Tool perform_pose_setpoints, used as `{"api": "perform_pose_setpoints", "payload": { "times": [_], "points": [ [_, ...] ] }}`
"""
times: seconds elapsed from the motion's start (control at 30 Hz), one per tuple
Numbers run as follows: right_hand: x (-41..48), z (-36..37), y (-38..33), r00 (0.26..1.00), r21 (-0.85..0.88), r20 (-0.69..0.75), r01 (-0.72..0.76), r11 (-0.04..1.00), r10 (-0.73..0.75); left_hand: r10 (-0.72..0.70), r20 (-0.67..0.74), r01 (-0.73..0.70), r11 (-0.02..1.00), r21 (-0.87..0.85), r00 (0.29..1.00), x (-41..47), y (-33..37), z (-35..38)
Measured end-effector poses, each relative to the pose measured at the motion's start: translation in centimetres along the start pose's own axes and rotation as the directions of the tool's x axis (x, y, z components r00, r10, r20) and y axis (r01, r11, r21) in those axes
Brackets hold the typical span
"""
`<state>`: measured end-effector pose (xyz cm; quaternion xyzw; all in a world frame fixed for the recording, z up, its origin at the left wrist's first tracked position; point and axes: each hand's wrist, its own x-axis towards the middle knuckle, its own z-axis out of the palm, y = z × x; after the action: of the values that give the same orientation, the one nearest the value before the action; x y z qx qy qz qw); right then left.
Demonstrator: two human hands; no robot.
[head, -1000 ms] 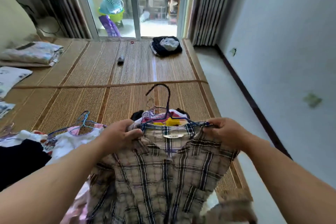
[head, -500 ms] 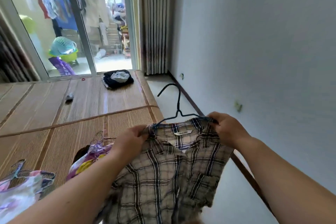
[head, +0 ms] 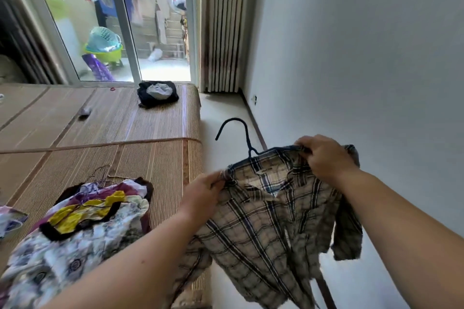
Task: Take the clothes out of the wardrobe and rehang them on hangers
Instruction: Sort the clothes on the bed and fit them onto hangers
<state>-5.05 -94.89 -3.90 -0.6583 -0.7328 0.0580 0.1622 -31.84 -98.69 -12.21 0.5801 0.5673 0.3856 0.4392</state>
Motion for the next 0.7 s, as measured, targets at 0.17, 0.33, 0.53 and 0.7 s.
{"api": "perform_pose_setpoints", "payload": {
  "times": [0.17, 0.33, 0.53, 0.7],
  "points": [
    [4.8, -0.8, 2.2, 0.998, 0.012, 0.005, 0.065, 0.998, -0.065, 0.046, -0.042, -0.047, 0.999, -0.026, 0.998, 2.9, 0.5, 1.6],
    [10.1, -0.4, 4.3, 0.996, 0.005, -0.017, 0.085, 0.996, -0.085, 0.023, -0.078, -0.015, 0.995, 0.101, 0.997, 7.8, -0.4, 2.0],
    [21.3, 3.8, 4.2, 0.99, 0.001, 0.006, 0.143, 0.99, -0.143, -0.017, -0.155, 0.046, 0.982, 0.186, 0.988, 17.2, -1.9, 0.5],
    [34.4, 8.4, 1.2, 0.973, 0.009, 0.052, 0.227, 0.974, -0.227, -0.101, -0.215, 0.144, 0.97, 0.196, 0.971, 27.1, -4.7, -3.8]
  ]
}}
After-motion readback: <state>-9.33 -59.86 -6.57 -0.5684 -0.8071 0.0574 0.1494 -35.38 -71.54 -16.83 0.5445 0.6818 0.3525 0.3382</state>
